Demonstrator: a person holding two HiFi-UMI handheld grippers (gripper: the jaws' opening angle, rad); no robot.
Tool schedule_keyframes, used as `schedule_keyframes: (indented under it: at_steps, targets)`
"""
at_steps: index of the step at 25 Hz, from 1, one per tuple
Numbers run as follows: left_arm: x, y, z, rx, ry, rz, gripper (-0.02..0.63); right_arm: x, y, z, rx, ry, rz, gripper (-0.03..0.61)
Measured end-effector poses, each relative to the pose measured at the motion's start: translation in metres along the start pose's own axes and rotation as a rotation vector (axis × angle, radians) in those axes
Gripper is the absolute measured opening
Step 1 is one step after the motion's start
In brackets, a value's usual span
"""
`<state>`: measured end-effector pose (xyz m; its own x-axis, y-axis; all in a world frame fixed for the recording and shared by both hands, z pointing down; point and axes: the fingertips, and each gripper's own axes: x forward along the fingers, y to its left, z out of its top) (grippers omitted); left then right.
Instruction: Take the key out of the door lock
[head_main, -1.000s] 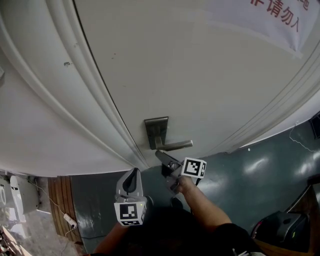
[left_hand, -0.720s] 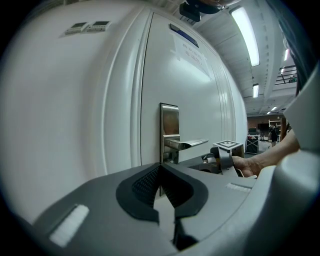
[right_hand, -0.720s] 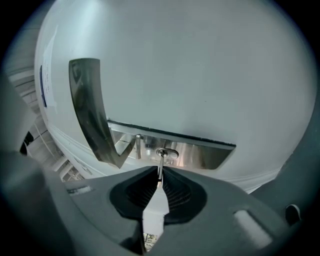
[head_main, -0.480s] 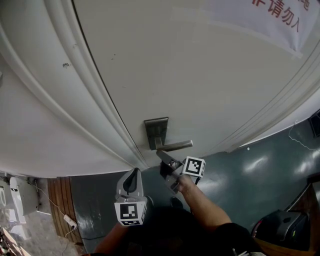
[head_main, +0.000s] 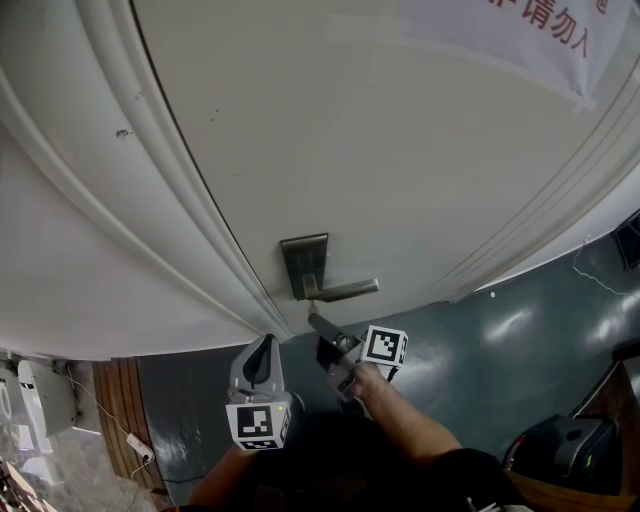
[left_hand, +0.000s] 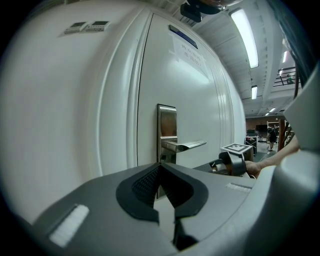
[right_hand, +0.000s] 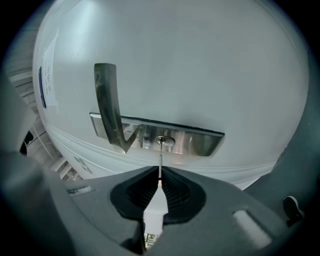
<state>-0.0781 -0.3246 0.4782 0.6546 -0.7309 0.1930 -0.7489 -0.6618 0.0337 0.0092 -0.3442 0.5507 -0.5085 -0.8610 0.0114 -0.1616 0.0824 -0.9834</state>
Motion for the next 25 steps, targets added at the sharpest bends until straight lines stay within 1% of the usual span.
schedule_keyframes:
  at_steps: [9,13,16,19,25]
  targets:
    - [0.0,-0.006,-0.001,-0.009,-0.005,-0.023,0.018,-0.04,0.018,-0.029,-0.009,0.022,0.006,0.015]
    - [-0.003,-0.009,-0.005,-0.012,0.001,-0.027,0.018,-0.065,0.026,-0.042,-0.031,0.038,0.002,0.015]
    - [-0.006,-0.013,-0.007,-0.014,0.007,-0.028,0.018,-0.084,0.032,-0.048,-0.093,0.043,-0.021,0.015]
    - [-0.01,-0.019,-0.008,-0.013,0.01,-0.025,0.018,-0.103,0.036,-0.048,-0.195,0.049,-0.062,0.015]
    - [-0.013,-0.042,-0.007,-0.012,0.01,-0.02,0.018,-0.129,0.047,-0.047,-0.342,0.046,-0.073,0.015]
